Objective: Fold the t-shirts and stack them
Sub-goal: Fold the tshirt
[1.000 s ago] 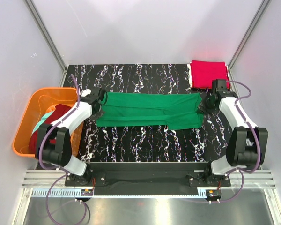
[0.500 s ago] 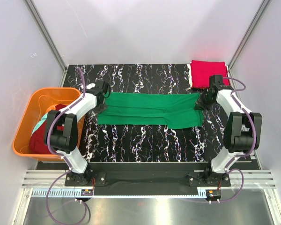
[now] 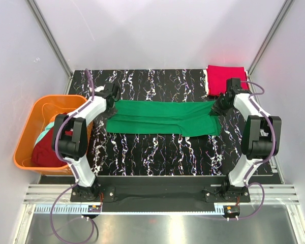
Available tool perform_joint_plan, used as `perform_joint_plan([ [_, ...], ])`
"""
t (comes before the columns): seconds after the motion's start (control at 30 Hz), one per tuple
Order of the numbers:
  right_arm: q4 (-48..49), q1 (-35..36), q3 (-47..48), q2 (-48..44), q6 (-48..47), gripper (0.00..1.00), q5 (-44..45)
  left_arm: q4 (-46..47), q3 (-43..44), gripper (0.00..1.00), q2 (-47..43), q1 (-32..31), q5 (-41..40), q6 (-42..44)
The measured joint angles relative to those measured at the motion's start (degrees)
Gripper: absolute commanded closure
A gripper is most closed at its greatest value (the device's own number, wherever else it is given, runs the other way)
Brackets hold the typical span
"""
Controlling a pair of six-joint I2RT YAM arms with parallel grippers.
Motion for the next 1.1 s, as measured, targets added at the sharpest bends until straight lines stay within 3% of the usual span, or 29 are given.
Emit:
perform_joint_plan([
  [0.13,0.1,-0.1,0.4,1.5,0.0,0.98,-0.1,-0.6,0.0,1.0,1.5,0.3,-0.1,0.0],
  [0.17,0.1,-0.2,0.5,1.9,0.0,0.93,-0.1,-0.7,0.1,1.0,1.8,0.4,-0.1,0.0],
  [0.27,0.0,-0.7,1.6,3.5,-0.2,0.77,0.0,-1.2,0.7,0.75,2.8,0.7,-0.6,0.2],
  [0.3,0.0,-0.9,2.3,4.2,-0.5,0.68,0.1,-1.2,1.0,0.57,3.1,0.7,-0.9,0.3],
  [0.47,-0.3,-1.0,7.3,6.9,-3.4,0.53,2.7,-1.7,2.6,0.33,3.1,0.7,-2.4,0.5],
  [0.63,-0.2,1.7,7.7,3.1,-4.9,0.44,4.5,-2.1,0.5,0.34,-3.8,-0.5,-2.8,0.9],
  [0.83,6.3,19.6,-0.9,-7.5,0.1,0.48,-0.1,5.7,-11.4,0.58,-20.6,-5.6,3.0,1.5],
  [0.87,7.9,23.1,-2.3,-7.8,1.2,0.52,-0.3,8.0,-14.3,0.63,-22.1,-6.5,5.3,1.4],
  [0.97,10.3,30.7,-4.0,-6.1,4.1,0.57,-0.1,12.7,-19.4,0.68,-20.9,-7.7,11.0,1.4],
  [1.1,12.5,37.2,-3.5,-0.2,6.2,0.72,0.8,16.3,-20.5,0.69,-14.0,-8.4,16.1,1.4],
])
